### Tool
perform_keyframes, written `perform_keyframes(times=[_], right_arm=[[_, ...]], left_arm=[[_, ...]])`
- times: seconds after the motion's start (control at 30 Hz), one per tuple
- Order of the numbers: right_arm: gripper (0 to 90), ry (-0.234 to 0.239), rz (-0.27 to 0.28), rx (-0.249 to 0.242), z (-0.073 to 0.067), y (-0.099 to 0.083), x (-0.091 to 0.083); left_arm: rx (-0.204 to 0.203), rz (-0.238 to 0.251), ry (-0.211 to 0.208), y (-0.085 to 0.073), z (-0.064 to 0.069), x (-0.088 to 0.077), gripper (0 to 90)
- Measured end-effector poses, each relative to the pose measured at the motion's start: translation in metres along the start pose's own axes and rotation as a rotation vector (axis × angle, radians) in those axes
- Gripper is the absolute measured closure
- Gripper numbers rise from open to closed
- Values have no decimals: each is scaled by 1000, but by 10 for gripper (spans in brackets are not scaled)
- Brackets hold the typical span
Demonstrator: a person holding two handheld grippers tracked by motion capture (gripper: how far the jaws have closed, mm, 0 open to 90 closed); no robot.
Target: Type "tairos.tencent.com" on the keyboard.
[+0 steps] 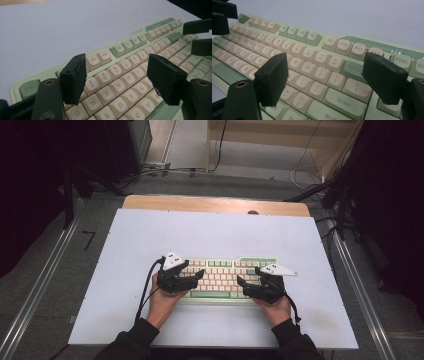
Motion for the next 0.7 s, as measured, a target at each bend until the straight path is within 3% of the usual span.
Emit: perform_keyframes(times=[0.17, 0.33, 0.57, 0.6, 0.7], right_arm=[[190, 14, 6, 9, -1, 3, -1], [202, 17, -6, 17, -3, 5, 0], [319, 16, 16, 13, -10, 10, 3], [384, 15, 22, -3, -13, 11, 6], [441, 17, 17, -19, -16, 12, 9]], left_arm=[[-17, -8, -28, 0, -3, -3, 236], [-34, 10, -19, -1, -9, -8, 214], [-45, 26, 12, -3, -15, -14, 199], [-47, 37, 21, -3, -16, -16, 216], [-50, 57, 36, -3, -19, -20, 218]])
Point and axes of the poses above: each handheld gripper's, and its own axes: x roughly forward along the jaws, y roughly out of its top, z roughly to its right, the point moved 4 cm from there along x, roughly forward along the jaws, and after that the axes turned 7 degrees about -z, right-handed, at the moved point
